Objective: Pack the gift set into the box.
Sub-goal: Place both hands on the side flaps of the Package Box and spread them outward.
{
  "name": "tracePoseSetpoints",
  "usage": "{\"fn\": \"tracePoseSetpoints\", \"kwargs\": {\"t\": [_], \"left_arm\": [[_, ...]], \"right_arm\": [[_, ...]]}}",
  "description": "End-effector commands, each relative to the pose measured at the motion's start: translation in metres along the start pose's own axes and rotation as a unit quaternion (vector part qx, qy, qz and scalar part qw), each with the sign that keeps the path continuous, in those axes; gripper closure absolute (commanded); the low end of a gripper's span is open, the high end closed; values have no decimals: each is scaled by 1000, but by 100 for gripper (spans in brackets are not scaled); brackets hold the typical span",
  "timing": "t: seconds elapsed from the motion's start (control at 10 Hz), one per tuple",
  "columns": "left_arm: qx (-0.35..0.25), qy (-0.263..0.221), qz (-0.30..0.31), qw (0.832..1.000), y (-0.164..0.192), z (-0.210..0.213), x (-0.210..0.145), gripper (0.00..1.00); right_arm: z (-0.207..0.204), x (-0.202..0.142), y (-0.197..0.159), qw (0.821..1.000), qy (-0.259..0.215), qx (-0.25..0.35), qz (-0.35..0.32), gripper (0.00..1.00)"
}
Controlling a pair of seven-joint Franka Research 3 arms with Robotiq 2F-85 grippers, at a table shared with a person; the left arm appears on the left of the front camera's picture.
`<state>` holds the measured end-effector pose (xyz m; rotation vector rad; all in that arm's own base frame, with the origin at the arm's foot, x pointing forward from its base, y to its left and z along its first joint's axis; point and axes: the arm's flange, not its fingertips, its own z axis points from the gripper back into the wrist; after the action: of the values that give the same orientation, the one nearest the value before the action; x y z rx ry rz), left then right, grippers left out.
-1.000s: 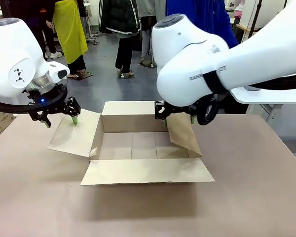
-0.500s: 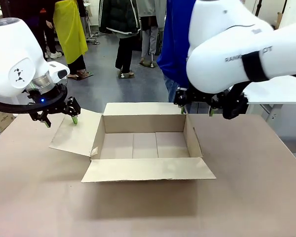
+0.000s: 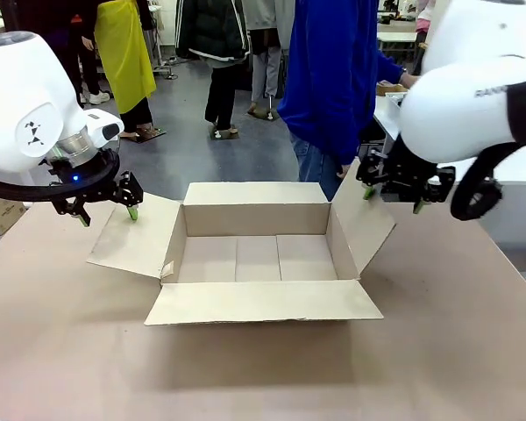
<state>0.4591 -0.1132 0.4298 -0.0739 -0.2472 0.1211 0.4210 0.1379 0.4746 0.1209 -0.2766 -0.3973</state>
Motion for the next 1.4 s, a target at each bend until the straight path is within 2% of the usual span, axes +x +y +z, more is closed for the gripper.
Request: {"fn": "tracePoseSetpoints", "kwargs": {"t": [0.0, 0.1, 0.2, 0.3, 1.3], "left_arm": [[9, 0, 6, 1000, -1, 2, 0, 0], [9, 0, 6, 1000, -1, 2, 0, 0], [9, 0, 6, 1000, -1, 2, 0, 0], [9, 0, 6, 1000, -1, 2, 0, 0], [9, 0, 6, 1000, -1, 2, 0, 0]], "right_arm": [[-20, -3, -35, 998, 15, 58, -9, 0], [-37, -2, -45, 996, 28, 79, -11, 0], [-57, -2, -51, 996, 52, 73, -11, 0], [-21, -1, -35, 999, 14, 39, -23, 0], [-21, -1, -35, 999, 14, 39, -23, 0]]}}
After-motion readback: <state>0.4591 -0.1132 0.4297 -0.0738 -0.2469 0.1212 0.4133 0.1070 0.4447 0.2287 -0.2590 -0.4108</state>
